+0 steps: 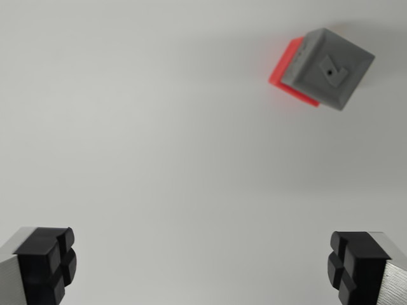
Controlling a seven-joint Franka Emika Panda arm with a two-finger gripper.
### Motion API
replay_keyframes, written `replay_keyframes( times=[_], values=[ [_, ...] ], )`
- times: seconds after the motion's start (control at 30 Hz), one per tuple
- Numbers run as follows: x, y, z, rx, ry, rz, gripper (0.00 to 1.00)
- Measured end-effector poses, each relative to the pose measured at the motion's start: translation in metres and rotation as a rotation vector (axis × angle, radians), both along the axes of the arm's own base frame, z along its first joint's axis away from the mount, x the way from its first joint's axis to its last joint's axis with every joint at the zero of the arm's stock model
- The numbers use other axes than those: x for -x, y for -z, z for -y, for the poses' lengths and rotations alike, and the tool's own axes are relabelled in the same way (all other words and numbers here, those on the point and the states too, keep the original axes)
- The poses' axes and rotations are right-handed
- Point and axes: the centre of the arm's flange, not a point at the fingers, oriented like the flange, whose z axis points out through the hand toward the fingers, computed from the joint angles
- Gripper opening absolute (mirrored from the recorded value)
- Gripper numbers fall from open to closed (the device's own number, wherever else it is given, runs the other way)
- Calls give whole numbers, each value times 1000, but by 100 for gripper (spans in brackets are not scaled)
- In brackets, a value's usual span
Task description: Destack cube
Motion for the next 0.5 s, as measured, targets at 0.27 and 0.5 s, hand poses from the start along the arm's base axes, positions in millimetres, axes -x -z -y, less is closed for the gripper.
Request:
replay_keyframes(
  times=[0.27,0.5],
  values=[
    [-3,10,6,2,28,-1,100],
    [-6,24,14,4,63,-5,100]
  ],
)
